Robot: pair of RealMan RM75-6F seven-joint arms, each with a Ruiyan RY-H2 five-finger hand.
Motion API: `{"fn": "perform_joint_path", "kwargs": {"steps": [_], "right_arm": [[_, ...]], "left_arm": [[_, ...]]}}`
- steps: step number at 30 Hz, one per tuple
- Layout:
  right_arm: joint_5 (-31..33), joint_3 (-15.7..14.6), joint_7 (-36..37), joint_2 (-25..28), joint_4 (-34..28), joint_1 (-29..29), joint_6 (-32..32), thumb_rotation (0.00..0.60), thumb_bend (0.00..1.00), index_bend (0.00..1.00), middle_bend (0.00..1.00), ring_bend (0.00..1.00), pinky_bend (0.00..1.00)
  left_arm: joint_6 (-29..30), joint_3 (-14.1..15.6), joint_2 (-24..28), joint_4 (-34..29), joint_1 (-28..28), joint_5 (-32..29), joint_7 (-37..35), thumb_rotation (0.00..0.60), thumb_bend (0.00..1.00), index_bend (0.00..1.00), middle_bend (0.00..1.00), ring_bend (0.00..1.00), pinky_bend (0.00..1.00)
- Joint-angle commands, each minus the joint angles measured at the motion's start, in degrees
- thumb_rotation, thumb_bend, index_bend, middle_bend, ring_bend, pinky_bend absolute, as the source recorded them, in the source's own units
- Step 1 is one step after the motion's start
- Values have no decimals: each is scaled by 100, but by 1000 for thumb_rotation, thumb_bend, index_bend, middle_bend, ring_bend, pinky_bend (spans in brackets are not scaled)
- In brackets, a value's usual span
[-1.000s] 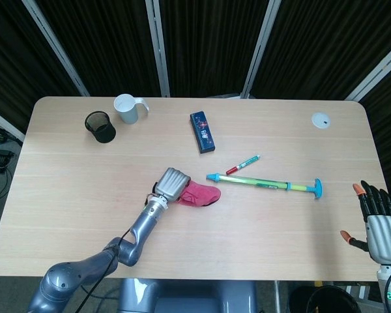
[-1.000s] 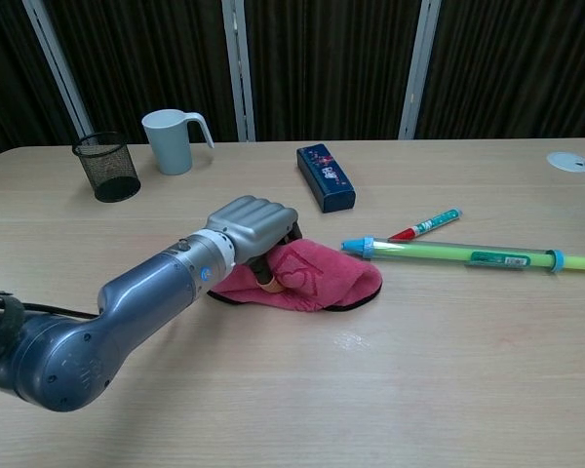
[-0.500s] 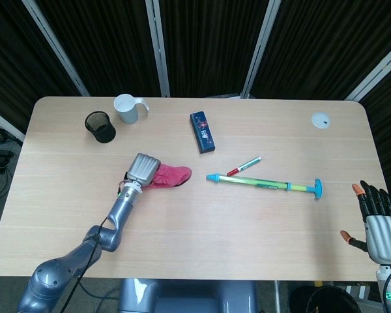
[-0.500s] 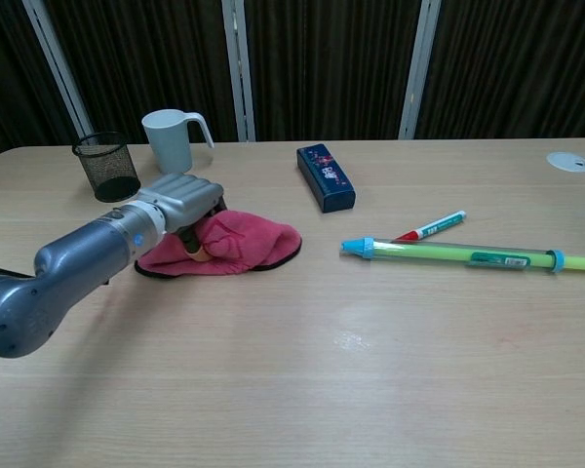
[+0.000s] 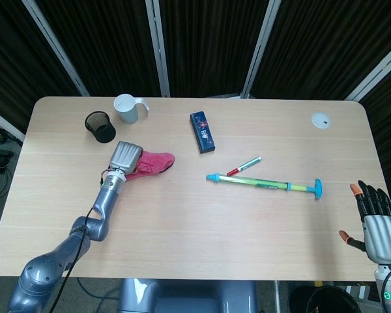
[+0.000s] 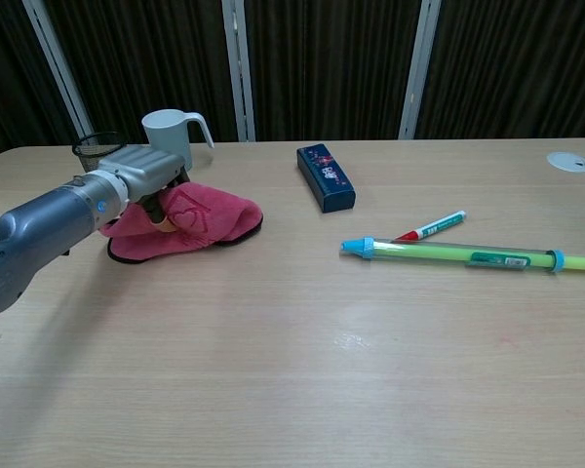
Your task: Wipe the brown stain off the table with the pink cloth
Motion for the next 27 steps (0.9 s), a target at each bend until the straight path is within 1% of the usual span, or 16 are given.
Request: {"fn": "perform_joint_path", "kwargs": {"steps": [1, 8, 11, 14, 16, 18, 20, 22, 27], "right_arm": [[2, -1, 6, 1, 0, 0, -4, 600, 0, 0, 0, 0, 0], [14, 1, 51, 21, 14, -20, 16, 600, 0, 0, 0, 0, 0], [23, 3, 68, 31, 25, -39, 41, 600, 0, 0, 0, 0, 0], [30, 3, 81, 40, 25, -55, 57, 600, 0, 0, 0, 0, 0], [29, 2, 84, 47, 27, -64, 69, 600, 0, 0, 0, 0, 0], [37, 3, 92, 57, 29, -76, 79, 600, 0, 0, 0, 0, 0], [43, 6, 98, 58, 26, -78, 79, 600, 0, 0, 0, 0, 0], [35, 5, 92, 57, 29, -78, 81, 600, 0, 0, 0, 0, 0], [16, -1, 90, 56, 29, -71, 70, 600, 0, 0, 0, 0, 0]], "left_arm": [[-9, 1, -93, -82, -55, 5, 52, 600, 424, 859, 660, 552, 561], [104, 9, -387, -414, -153, 46, 101, 600, 427, 859, 660, 552, 561], [349, 49, -412, -803, -177, 184, 6, 600, 427, 859, 659, 552, 561], [583, 58, -295, -1186, -162, 294, -79, 600, 425, 859, 659, 552, 561], [738, 53, -158, -1457, -152, 366, -90, 600, 427, 860, 659, 552, 561], [974, 5, 128, -1865, -127, 442, -49, 600, 429, 860, 659, 552, 561], [1089, -58, 368, -2191, -73, 421, 21, 600, 428, 860, 659, 553, 561], [1228, -132, 663, -2591, 17, 370, 139, 600, 427, 860, 658, 553, 561], [1516, -138, 1306, -3388, 275, 324, 526, 600, 428, 861, 658, 552, 561]]}}
